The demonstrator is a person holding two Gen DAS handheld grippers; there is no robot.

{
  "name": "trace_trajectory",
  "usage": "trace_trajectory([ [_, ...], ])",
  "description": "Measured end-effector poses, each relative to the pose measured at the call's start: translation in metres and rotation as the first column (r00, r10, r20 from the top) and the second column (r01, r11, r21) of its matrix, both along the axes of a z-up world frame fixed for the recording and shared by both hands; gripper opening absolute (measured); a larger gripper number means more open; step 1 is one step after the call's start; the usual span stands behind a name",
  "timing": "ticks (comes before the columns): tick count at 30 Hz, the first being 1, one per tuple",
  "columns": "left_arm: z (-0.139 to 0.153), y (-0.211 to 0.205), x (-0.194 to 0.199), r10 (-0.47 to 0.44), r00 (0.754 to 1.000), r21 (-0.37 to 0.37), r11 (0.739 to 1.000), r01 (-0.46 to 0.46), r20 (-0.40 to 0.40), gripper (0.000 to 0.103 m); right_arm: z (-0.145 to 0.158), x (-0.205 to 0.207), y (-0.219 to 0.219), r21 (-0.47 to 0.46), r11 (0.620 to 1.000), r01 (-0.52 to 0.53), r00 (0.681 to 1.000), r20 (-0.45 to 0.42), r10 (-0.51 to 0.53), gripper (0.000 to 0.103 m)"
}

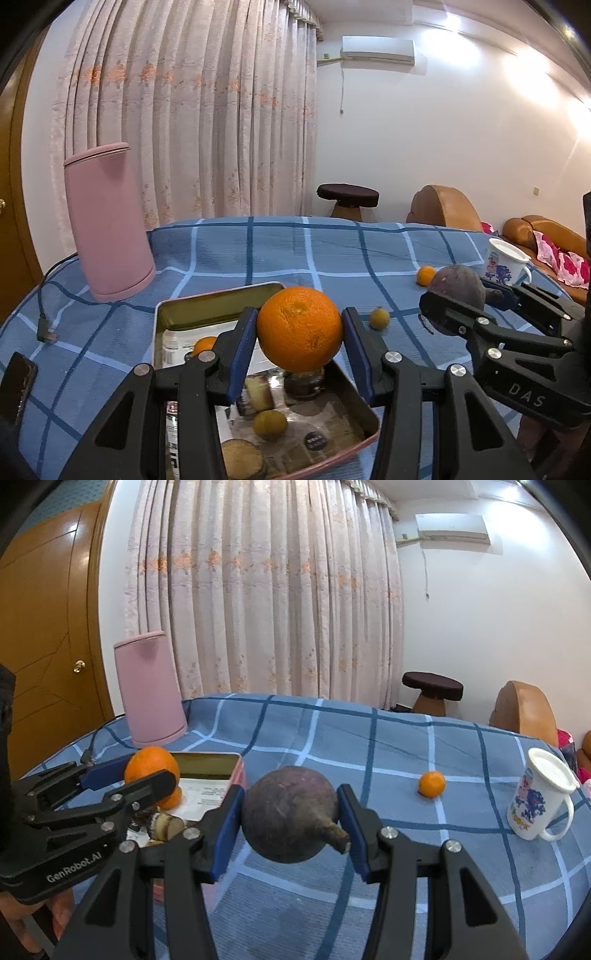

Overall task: Organize fruits
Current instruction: 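Carry the purple fruit and large orange over the pink tin and open both tools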

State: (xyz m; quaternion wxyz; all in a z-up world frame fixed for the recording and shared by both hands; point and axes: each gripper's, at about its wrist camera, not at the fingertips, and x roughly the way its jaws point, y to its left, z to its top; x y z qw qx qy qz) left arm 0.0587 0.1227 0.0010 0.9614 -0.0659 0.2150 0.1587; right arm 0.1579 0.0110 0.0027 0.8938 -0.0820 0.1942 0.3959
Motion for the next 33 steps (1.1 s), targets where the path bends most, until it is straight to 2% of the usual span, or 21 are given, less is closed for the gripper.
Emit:
trace_trajectory([
  [15, -0.004, 0.045, -0.012, 0.09, 0.996, -0.028, 0.995, -0.091, -0.024, 0.049, 0.007, -0.012, 0.044, -0.005, 0.995, -0.098, 0.995, 0.013, 0.098, 0.054],
  [19, -0.008, 0.056, -0.01, 0.08, 0.996, -0.069, 0.994, -0.082, -0.037, 0.049, 0.001, -0.016, 0.057, -0.018, 0.992, -0.124, 0.992, 0.008, 0.125, 0.054],
  [33, -0.023, 0.073, -0.006, 0.091, 0.99, -0.08, 0.992, -0.1, -0.108, 0.049, -0.026, -0.015, 0.087, -0.079, 0.979, -0.19, 0.982, -0.032, 0.188, 0.054],
])
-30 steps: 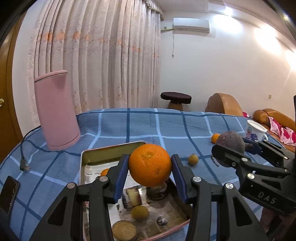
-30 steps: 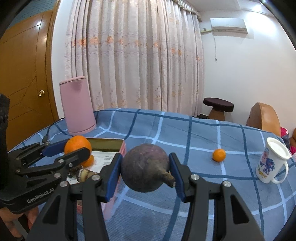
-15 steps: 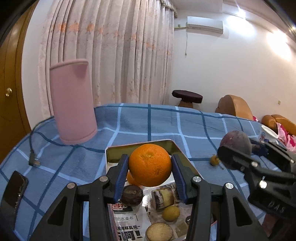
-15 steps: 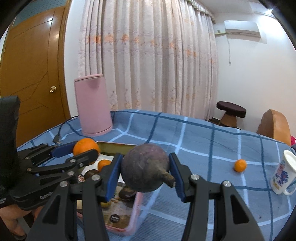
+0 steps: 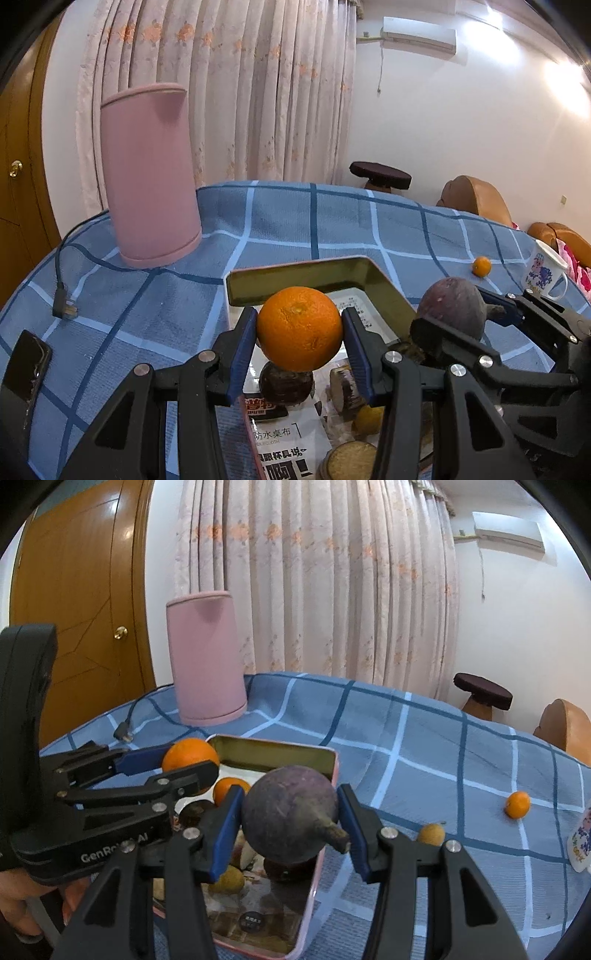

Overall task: Organize fruits
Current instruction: 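Carry the purple fruit and large orange over the pink tin and open both tools, then grasp a small orange with the right tool while the left tool grasps a small yellow fruit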

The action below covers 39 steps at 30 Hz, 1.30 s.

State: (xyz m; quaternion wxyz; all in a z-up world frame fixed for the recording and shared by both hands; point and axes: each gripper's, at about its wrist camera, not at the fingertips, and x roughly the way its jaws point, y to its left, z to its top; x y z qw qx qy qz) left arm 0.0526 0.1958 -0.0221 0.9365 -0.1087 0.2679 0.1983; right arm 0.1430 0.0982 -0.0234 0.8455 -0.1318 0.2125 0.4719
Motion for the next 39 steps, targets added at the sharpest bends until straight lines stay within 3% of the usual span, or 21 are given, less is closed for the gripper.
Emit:
trace_trajectory([
  [20, -0.013, 0.011, 0.007, -0.015, 0.998, -0.032, 0.999, 0.013, -0.063, 0.049, -0.019, 0.003, 0.016, -0.104, 0.994, -0.044, 0.999, -0.031, 0.041, 0.055],
  [22, -0.011, 0.012, 0.006, -0.011, 0.998, -0.034, 0.999, 0.009, -0.064, 0.05, -0.017, 0.001, 0.016, -0.101, 0.993, -0.055, 0.998, -0.023, 0.053, 0.062],
  [23, -0.011, 0.012, 0.006, -0.006, 0.998, -0.038, 0.999, 0.004, -0.067, 0.05, -0.016, -0.001, 0.015, -0.092, 0.994, -0.057, 0.998, -0.016, 0.056, 0.074],
  [27, -0.002, 0.005, 0.0, -0.009, 0.999, -0.012, 1.0, 0.009, -0.047, 0.052, -0.007, -0.009, 0.009, -0.08, 0.995, -0.057, 0.998, 0.025, 0.059, 0.075],
  [29, 0.003, 0.0, -0.002, -0.012, 0.999, -0.003, 1.0, 0.011, -0.035, 0.061, -0.003, -0.009, 0.0, -0.067, 0.996, -0.054, 0.998, 0.031, 0.057, 0.076],
  [34, 0.011, -0.018, 0.002, -0.025, 1.0, 0.015, 1.0, 0.025, -0.016, 0.072, 0.004, 0.001, -0.03, -0.029, 0.999, -0.027, 0.999, 0.021, 0.027, 0.08],
  [39, 0.011, -0.047, 0.015, -0.066, 0.997, 0.045, 0.997, 0.067, -0.032, 0.072, 0.011, 0.021, -0.077, 0.004, 0.999, 0.054, 0.998, 0.018, -0.054, 0.087],
])
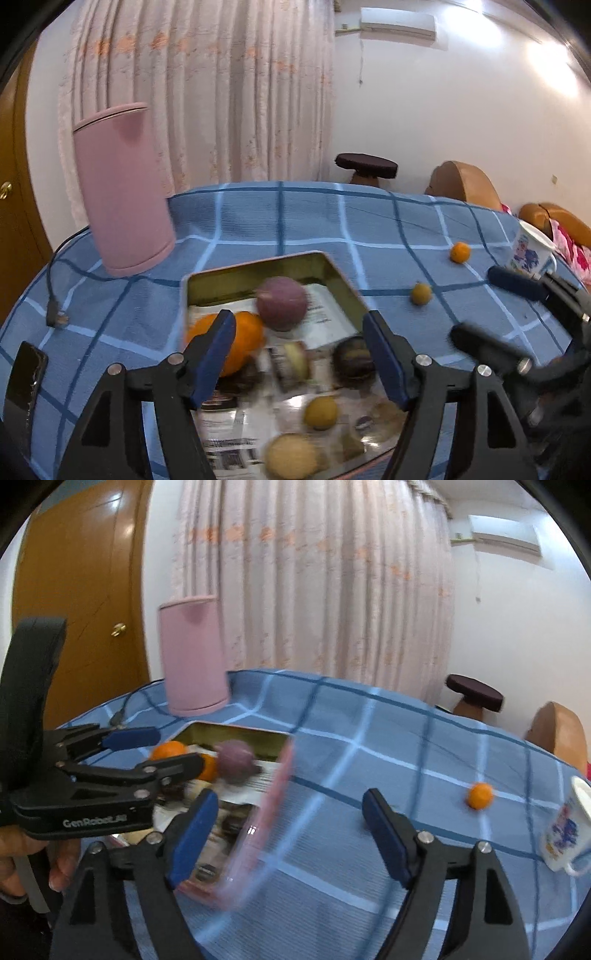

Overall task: Organize fruits
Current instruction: 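Grasp a small orange with the right tool while the left tool grasps a small yellow fruit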

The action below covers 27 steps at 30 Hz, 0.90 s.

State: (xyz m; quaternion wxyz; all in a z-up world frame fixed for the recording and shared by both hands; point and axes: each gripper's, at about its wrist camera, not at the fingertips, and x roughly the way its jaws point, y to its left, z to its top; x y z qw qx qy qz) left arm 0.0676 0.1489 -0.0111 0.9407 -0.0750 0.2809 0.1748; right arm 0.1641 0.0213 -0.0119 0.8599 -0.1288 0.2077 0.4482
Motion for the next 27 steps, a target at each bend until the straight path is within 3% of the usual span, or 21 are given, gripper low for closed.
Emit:
trace_trajectory([
  [11, 0.001, -0.081, 0.066, -0.133, 0.99, 0.089, 0.987, 0.136, -0.045, 0.072, 0.006, 0.069, -0.091, 0.044, 0.961, 0.274, 0.96, -0.065, -0.271, 0.088],
  [15, -0.008, -0.097, 0.101, -0.155, 0.985, 0.04, 0.987, 0.158, -0.074, 0.072, 0.003, 0.08, -0.102, 0.037, 0.949, 0.315, 0.947, -0.078, -0.311, 0.088],
  [17, -0.016, -0.101, 0.115, -0.171, 0.98, 0.017, 0.985, 0.174, -0.099, 0.073, 0.003, 0.083, -0.106, 0.038, 0.943, 0.332, 0.941, -0.08, -0.328, 0.088],
  [21, -0.029, -0.094, 0.124, -0.143, 0.978, 0.045, 0.987, 0.152, -0.154, 0.072, 0.007, 0.094, -0.114, 0.032, 0.94, 0.34, 0.938, -0.084, -0.336, 0.09],
  [27, -0.03, -0.069, 0.123, -0.086, 0.984, 0.025, 0.996, 0.091, -0.159, 0.072, 0.022, 0.11, -0.097, -0.038, 0.937, 0.348, 0.936, -0.045, -0.35, 0.094],
])
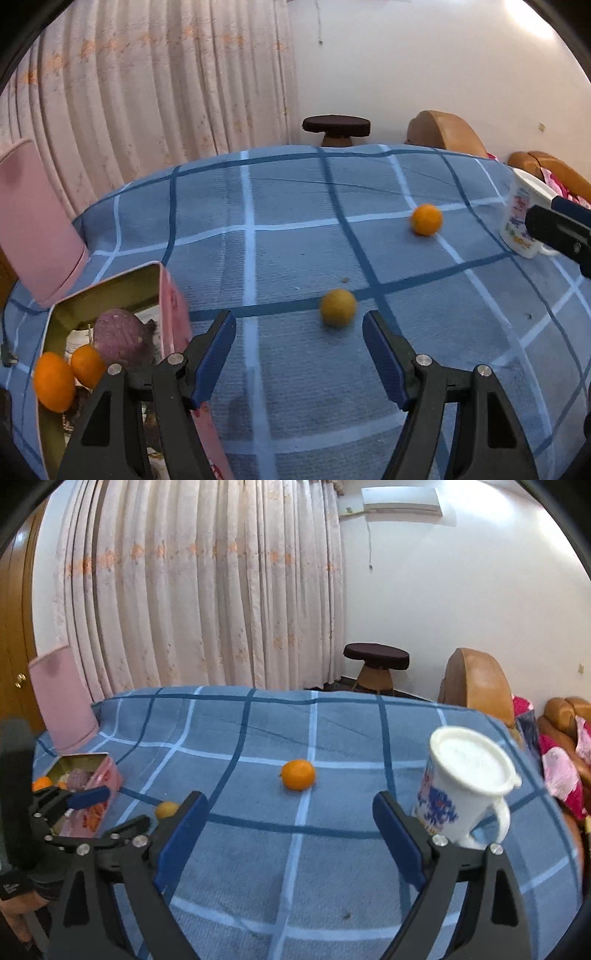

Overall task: Organize fruits
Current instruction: 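Grasp a small orange with the right tool while the left tool grasps a small yellow fruit, then carry the small orange and yellow fruit over the pink tin and open both tools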

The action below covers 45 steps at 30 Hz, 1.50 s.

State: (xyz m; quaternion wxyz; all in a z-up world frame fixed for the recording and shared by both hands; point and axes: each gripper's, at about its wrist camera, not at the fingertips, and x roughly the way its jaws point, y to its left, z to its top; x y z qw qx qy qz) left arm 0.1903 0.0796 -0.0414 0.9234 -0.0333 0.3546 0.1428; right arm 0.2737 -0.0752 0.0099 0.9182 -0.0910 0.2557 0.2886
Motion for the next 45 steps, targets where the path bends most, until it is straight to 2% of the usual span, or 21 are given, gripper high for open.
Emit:
trace_trajectory([
  [4, -0.001, -0.005, 0.013, -0.032, 0.999, -0.015, 0.999, 0.032, -0.026, 0.072, -0.006, 0.032, 0.028, -0.081, 0.997, 0.007, 0.998, -0.068, -0.013, 0.094],
  [6, -0.004, -0.01, 0.025, -0.07, 0.996, -0.021, 0.997, 0.069, -0.049, 0.072, -0.013, 0.052, 0.038, -0.098, 0.995, 0.035, 0.994, -0.096, -0.044, 0.087],
  [9, -0.01, -0.007, 0.038, -0.061, 0.995, -0.029, 0.998, 0.059, -0.073, 0.072, -0.026, 0.073, 0.049, -0.11, 0.993, 0.052, 0.987, -0.144, -0.067, 0.08],
  [11, -0.009, -0.008, 0.042, -0.069, 0.996, -0.042, 0.997, 0.066, -0.062, 0.072, -0.036, 0.085, 0.053, -0.122, 0.991, 0.062, 0.982, -0.169, -0.082, 0.076],
  [14, -0.013, -0.012, 0.05, -0.085, 0.993, -0.044, 0.996, 0.082, -0.081, 0.072, -0.051, 0.101, 0.056, -0.126, 0.99, 0.068, 0.972, -0.217, -0.094, 0.073],
  [17, -0.017, -0.019, 0.054, -0.088, 0.992, -0.008, 0.996, 0.088, -0.095, 0.072, -0.063, 0.111, 0.059, -0.147, 0.987, 0.064, 0.963, -0.251, -0.1, 0.061],
  [20, -0.02, -0.014, 0.06, -0.061, 0.992, -0.025, 0.998, 0.059, -0.109, 0.072, -0.074, 0.118, 0.059, -0.141, 0.989, 0.04, 0.951, -0.298, -0.081, 0.042],
  [24, -0.026, -0.003, 0.068, -0.038, 0.99, -0.066, 0.997, 0.029, -0.139, 0.072, -0.069, 0.111, 0.053, -0.128, 0.991, 0.033, 0.955, -0.287, -0.069, 0.04],
  [25, -0.026, -0.001, 0.068, -0.038, 0.99, -0.077, 0.997, 0.028, -0.139, 0.069, -0.068, 0.107, 0.05, -0.117, 0.993, 0.033, 0.956, -0.286, -0.065, 0.04],
  [26, -0.026, 0.001, 0.067, -0.044, 0.99, -0.095, 0.995, 0.031, -0.135, 0.06, -0.066, 0.104, 0.047, -0.108, 0.994, 0.032, 0.957, -0.285, -0.062, 0.039],
  [30, -0.026, -0.001, 0.058, -0.073, 0.99, -0.114, 0.992, 0.059, -0.117, 0.046, -0.047, 0.079, 0.036, -0.063, 0.998, 0.018, 0.967, -0.251, -0.033, 0.039],
  [32, -0.025, -0.001, 0.057, -0.087, 0.99, -0.123, 0.99, 0.073, -0.111, 0.03, -0.037, 0.064, 0.03, -0.036, 0.999, 0.013, 0.974, -0.225, -0.021, 0.039],
  [33, -0.025, -0.001, 0.056, -0.093, 0.99, -0.131, 0.988, 0.079, -0.107, 0.028, -0.035, 0.061, 0.03, -0.027, 1.0, 0.012, 0.976, -0.216, -0.017, 0.039],
  [39, -0.019, 0.003, 0.039, -0.114, 0.992, -0.173, 0.979, 0.103, -0.051, 0.027, -0.026, 0.03, 0.033, 0.025, 1.0, -0.008, 0.987, -0.163, 0.012, 0.039],
  [45, -0.011, 0.001, 0.019, -0.109, 0.994, -0.16, 0.981, 0.108, 0.003, 0.027, -0.029, 0.008, 0.035, 0.051, 0.998, -0.039, 0.987, -0.155, 0.046, 0.039],
])
